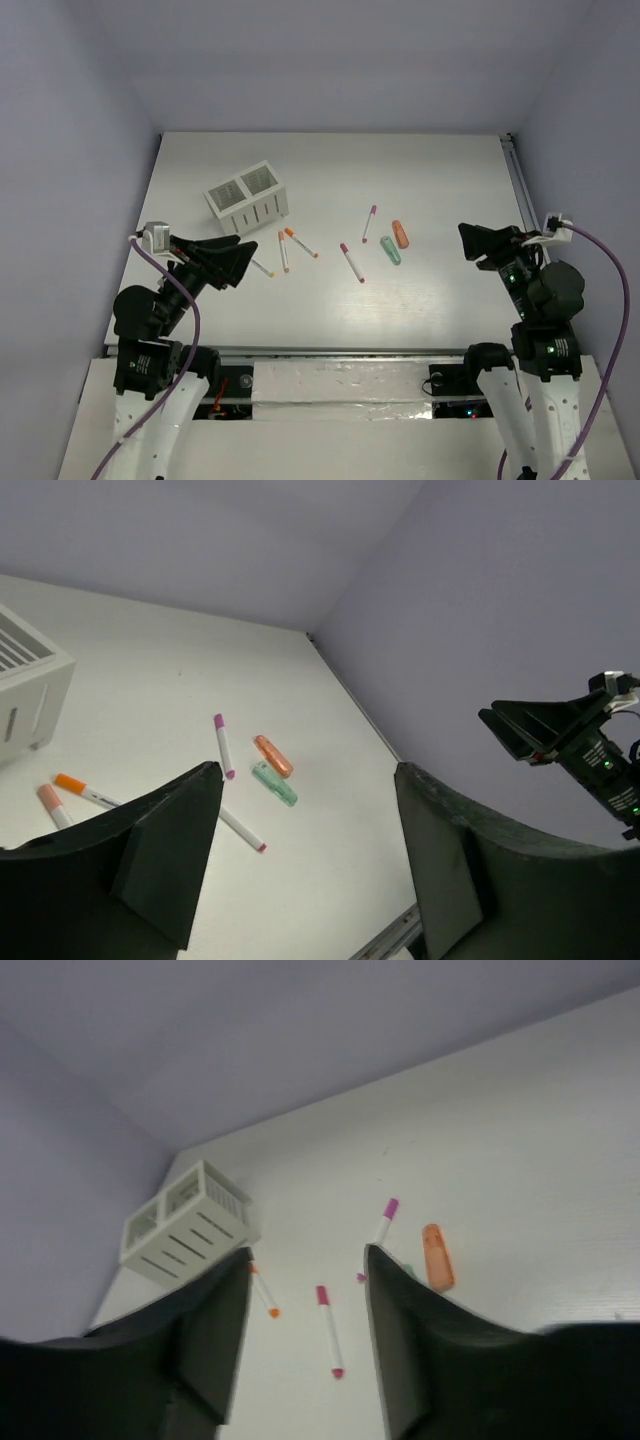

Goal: Sort the stationery into containers
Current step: Pick up the stationery from the center of the board.

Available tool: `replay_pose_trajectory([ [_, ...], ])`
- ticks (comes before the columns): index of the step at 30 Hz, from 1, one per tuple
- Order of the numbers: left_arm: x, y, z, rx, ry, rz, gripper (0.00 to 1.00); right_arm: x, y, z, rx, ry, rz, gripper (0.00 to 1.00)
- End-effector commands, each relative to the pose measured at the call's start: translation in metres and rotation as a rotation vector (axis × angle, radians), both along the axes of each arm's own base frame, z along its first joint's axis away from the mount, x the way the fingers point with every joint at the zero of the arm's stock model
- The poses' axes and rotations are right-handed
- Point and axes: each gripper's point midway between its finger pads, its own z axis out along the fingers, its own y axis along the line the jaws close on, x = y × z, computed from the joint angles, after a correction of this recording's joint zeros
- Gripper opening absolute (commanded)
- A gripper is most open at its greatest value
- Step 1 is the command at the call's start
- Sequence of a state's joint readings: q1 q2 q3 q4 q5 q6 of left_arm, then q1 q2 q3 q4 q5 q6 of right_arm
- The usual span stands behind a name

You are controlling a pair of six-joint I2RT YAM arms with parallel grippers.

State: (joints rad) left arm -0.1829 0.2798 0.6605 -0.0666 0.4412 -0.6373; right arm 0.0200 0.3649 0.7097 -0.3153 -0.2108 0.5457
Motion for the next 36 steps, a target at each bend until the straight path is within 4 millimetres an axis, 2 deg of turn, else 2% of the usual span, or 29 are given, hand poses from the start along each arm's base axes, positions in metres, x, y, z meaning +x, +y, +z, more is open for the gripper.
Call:
replay_pose_trajectory([
  [1,-0.004,-0.006,0.014,-0.018,-0.045,-0.04,0.6,-0.007,0.004,0.015,0.03,-0.057,0.022,0.49],
  [4,-0.002,-0.008,0.008,-0.03,-0.014,-0.054,0.46,-0.003,0.008,0.012,0.021,-0.034,0.045,0.31],
  [5,0.0,-0.009,0.002,-0.033,0.007,-0.057,0.39,-0.002,0.008,0.011,0.02,-0.023,0.045,0.31],
  [6,0.002,-0.009,0.0,-0.032,0.015,-0.057,0.36,-0.001,0.007,0.009,0.02,-0.014,0.04,0.31],
  [8,0.004,-0.01,-0.007,-0.03,0.032,-0.057,0.3,0.0,0.002,0.007,0.05,-0.005,0.003,0.48],
  [10,0.006,-0.009,-0.011,-0.026,0.037,-0.051,0.23,-0.003,0.004,0.011,0.049,-0.029,0.015,0.53],
  [11,0.008,-0.009,-0.015,-0.023,0.048,-0.048,0.17,-0.006,0.005,0.01,0.047,-0.043,0.025,0.49],
  [12,0.011,-0.009,-0.017,-0.021,0.056,-0.043,0.13,-0.006,0.007,0.013,0.047,-0.064,0.038,0.4],
  [13,0.017,-0.01,-0.025,-0.011,0.094,-0.042,0.09,-0.006,0.009,0.011,0.05,-0.061,0.049,0.17],
  [14,0.019,-0.011,-0.029,-0.001,0.104,-0.046,0.01,0.0,0.009,0.003,0.055,-0.027,0.047,0.06],
  [15,0.021,-0.013,-0.034,-0.002,0.124,-0.055,0.0,0.005,0.008,-0.003,0.055,0.002,0.043,0.0],
  [19,0.029,-0.028,-0.042,-0.047,0.15,-0.103,0.0,0.031,0.015,-0.04,0.049,0.159,0.077,0.0],
  [20,0.026,-0.041,-0.051,-0.044,0.18,-0.145,0.0,0.034,0.018,-0.046,0.053,0.18,0.093,0.0],
  [21,0.033,-0.044,-0.056,-0.049,0.197,-0.114,0.0,0.043,0.019,-0.057,0.057,0.206,0.098,0.0],
  [23,0.037,-0.066,-0.068,-0.032,0.247,-0.135,0.0,0.052,0.018,-0.066,0.062,0.233,0.093,0.0],
  [24,0.032,-0.085,-0.072,-0.016,0.264,-0.141,0.0,0.056,0.019,-0.069,0.061,0.244,0.097,0.0],
  [25,0.036,-0.098,-0.09,0.034,0.316,-0.128,0.0,0.064,0.02,-0.082,0.054,0.291,0.106,0.0],
  [26,0.037,-0.105,-0.086,0.049,0.314,-0.103,0.0,0.066,0.024,-0.085,0.049,0.309,0.132,0.0],
  [28,0.035,-0.12,-0.095,0.094,0.333,-0.071,0.0,0.071,0.029,-0.095,0.031,0.34,0.16,0.0],
  [30,0.044,-0.133,-0.105,0.126,0.36,-0.042,0.0,0.076,0.032,-0.112,0.02,0.383,0.159,0.0],
  [31,0.046,-0.148,-0.119,0.163,0.384,-0.054,0.0,0.078,0.029,-0.115,0.019,0.385,0.137,0.0],
  [32,0.051,-0.157,-0.112,0.163,0.378,-0.053,0.0,0.079,0.027,-0.12,0.019,0.387,0.128,0.0],
  [34,0.059,-0.176,-0.121,0.204,0.4,-0.042,0.03,0.079,0.025,-0.12,0.015,0.39,0.111,0.0],
  [35,0.063,-0.2,-0.129,0.245,0.42,-0.057,0.1,0.08,0.021,-0.117,0.009,0.387,0.091,0.0],
  [36,0.067,-0.21,-0.134,0.256,0.438,-0.044,0.18,0.08,0.019,-0.113,0.002,0.381,0.078,0.0],
])
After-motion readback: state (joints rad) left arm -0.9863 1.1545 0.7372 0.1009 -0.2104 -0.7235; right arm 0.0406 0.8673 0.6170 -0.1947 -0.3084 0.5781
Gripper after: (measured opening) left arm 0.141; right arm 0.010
